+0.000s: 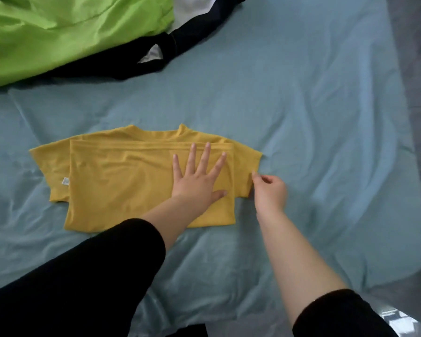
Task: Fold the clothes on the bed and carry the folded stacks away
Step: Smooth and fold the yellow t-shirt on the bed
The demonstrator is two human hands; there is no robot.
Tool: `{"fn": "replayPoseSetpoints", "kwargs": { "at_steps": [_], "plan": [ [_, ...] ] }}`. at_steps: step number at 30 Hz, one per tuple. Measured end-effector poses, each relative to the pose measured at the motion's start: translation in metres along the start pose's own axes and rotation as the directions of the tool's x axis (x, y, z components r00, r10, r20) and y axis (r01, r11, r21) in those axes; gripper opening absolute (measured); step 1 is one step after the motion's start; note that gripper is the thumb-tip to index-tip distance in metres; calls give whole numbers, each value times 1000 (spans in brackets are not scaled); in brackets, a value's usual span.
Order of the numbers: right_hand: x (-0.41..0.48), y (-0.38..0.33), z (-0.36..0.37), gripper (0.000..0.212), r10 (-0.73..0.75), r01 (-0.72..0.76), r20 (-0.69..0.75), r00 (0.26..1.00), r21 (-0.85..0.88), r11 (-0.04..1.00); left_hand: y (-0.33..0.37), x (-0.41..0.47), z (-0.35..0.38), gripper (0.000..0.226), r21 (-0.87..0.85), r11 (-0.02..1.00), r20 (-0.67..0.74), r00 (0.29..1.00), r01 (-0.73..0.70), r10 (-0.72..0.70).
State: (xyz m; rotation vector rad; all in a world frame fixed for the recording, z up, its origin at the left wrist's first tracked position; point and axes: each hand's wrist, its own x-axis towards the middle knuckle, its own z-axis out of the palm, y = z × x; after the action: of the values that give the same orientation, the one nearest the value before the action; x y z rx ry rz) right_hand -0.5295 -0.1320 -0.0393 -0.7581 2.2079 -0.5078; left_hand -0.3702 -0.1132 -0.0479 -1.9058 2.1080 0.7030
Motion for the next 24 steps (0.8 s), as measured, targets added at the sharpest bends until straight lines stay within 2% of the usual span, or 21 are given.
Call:
{"fn": "replayPoseSetpoints", "kwargs": {
  "at_steps": [4, 7, 10, 12, 15, 17, 19, 21, 22, 24],
  "plan": [
    [11, -1, 10, 23, 41, -41, 25, 999, 23, 999, -3, 21, 12, 92, 44, 999, 86, 996, -8, 5],
    [5, -4, 13, 20, 29, -27, 56, 998, -41, 999, -5, 22, 9, 94, 31, 1000, 132, 991, -6, 2],
    [-8, -8, 9, 10, -90, 91, 16, 996, -52, 995, -6, 16, -1, 95, -20, 1000, 75, 997, -9, 10],
    [-19, -13, 8, 6, -223, 222, -4, 975, -33, 974, -9, 5, -6, 97, 21, 1000, -13, 1000, 20, -20],
    [-34, -21, 14, 5, -456, 454, -11, 890, -84, 887, -12, -10, -6, 92, 57, 997, -61, 997, 48, -45],
    [-42, -26, 21, 8, -573, 577, 67, 816, -96, 811, -14, -10, -7, 82, 22, 999, -25, 999, 46, -45],
    [-46, -26, 28, 18, -627, 675, 265, 732, -157, 721, -18, -7, -10, 74, -52, 998, 41, 999, 36, -33],
    [-50, -18, 31, 32, -621, 749, 431, 655, -261, 609, -22, -7, -12, 69, -99, 995, 75, 997, 19, -12],
    [-51, -14, 28, 35, -631, 770, 450, 632, -276, 575, -24, -8, -13, 70, -126, 992, 66, 998, 12, -4],
    [-56, -6, 20, 38, -683, 790, 396, 613, -283, 544, -26, -10, -14, 73, -216, 976, 1, 1000, 19, -19]
  ]
}}
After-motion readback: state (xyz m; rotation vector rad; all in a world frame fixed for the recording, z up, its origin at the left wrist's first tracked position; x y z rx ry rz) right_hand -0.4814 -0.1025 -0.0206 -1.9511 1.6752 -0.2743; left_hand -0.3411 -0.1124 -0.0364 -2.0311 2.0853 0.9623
